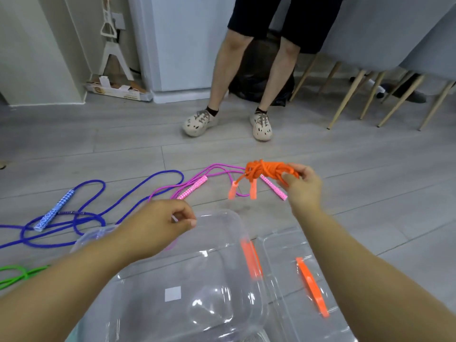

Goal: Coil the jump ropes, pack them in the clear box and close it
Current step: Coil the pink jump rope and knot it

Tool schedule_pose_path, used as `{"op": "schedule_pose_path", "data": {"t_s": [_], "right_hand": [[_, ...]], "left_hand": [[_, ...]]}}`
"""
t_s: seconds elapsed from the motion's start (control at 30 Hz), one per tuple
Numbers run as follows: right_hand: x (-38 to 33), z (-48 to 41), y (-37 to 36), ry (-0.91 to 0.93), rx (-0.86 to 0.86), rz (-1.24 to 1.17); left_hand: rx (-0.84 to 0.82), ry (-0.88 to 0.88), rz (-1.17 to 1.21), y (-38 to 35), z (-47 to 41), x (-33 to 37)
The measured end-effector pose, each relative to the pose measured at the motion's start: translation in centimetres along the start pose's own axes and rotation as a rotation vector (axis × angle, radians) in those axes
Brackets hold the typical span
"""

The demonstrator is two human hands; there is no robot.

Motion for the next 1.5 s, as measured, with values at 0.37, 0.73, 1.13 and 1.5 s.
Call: {"op": "schedule_pose_path", "data": {"t_s": [0.37, 0.73, 1.13, 1.5], "right_hand": [[13.8, 6.4, 4.0, -0.202, -0.440, 0.423], [18.1, 7.9, 7.9, -0.382, -1.003, 0.859], [14.9, -3.5, -4.0, -0.014, -1.060, 0.959], [20.9, -8.7, -11.7, 0.040, -1.297, 1.085]], "left_hand": [[-0.092, 0.064, -0.100, -3.8, -5.5, -3.5], [-0.130, 0.100, -0.105, -5.5, -7.8, -4.7], [-0.121, 0.155, -0.300, -3.1, -19.6, -9.3], [-0.355, 0.223, -0.739, -8.1, -34.0, -17.0]]}}
Point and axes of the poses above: each hand's wrist, its own z-axis away from the middle knuckle, its own y-axis out of the back of the hand, x = y × z, the point moved 2 cm from there along -z, towards the middle knuckle, and after that the axes turned 10 degrees about y, right-handed, at the moved point
